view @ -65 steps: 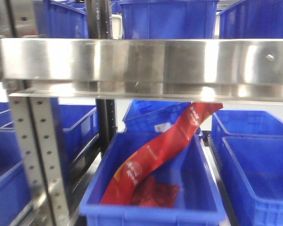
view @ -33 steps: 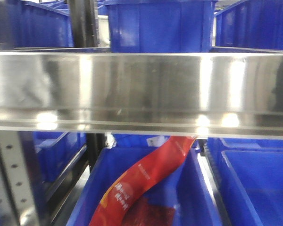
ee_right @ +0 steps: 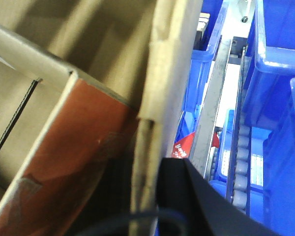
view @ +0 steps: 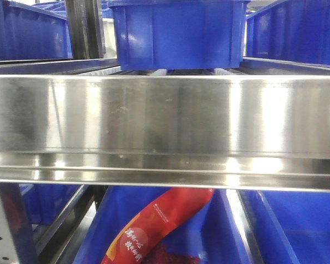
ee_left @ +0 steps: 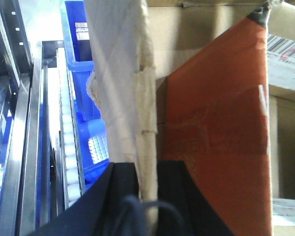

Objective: Stack two boxes on right shelf middle
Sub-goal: 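Approach the middle shelf and raise the held boxes above its edge, then lower the stacked boxes onto the middle shelf with both grippers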

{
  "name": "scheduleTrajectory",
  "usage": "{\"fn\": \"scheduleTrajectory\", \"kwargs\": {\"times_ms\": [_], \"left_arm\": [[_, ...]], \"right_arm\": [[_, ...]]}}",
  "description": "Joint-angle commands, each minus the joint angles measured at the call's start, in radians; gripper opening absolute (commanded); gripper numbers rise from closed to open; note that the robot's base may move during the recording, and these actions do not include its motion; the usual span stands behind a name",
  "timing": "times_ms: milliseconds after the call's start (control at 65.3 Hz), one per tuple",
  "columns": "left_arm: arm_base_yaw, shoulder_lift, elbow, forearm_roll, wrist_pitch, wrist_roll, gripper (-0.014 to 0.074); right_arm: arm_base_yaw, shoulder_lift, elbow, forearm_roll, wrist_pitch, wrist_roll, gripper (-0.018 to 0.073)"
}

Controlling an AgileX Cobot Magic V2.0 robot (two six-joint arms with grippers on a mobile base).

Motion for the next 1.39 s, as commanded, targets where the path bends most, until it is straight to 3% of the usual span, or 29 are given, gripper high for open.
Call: {"fn": "scheduleTrajectory", "kwargs": {"times_ms": [0,1180,1287,1379], "left_arm": [[0.003,-0.019,-0.013,0.022,-0.072,0.009,-0.0111],[0.003,-0.019,-0.013,0.022,-0.087,0.009,-0.0111],[0.003,-0.003,-0.011,0.035,-0.031,0.009,-0.0111],[0.003,0.036,-0.011,0.093,0.05,0.009,-0.0111]], "right_arm": [[-0.009,-0.012,-0.011,-0.032,-0.031,-0.012,-0.0153],[-0.009,-0.012,-0.011,-0.026,-0.031,-0.012,-0.0153],[-0.009,-0.008,-0.011,-0.01,-0.022,-0.012,-0.0153],[-0.009,0.012,-0.011,-0.006,0.009,-0.01,-0.0153]]}}
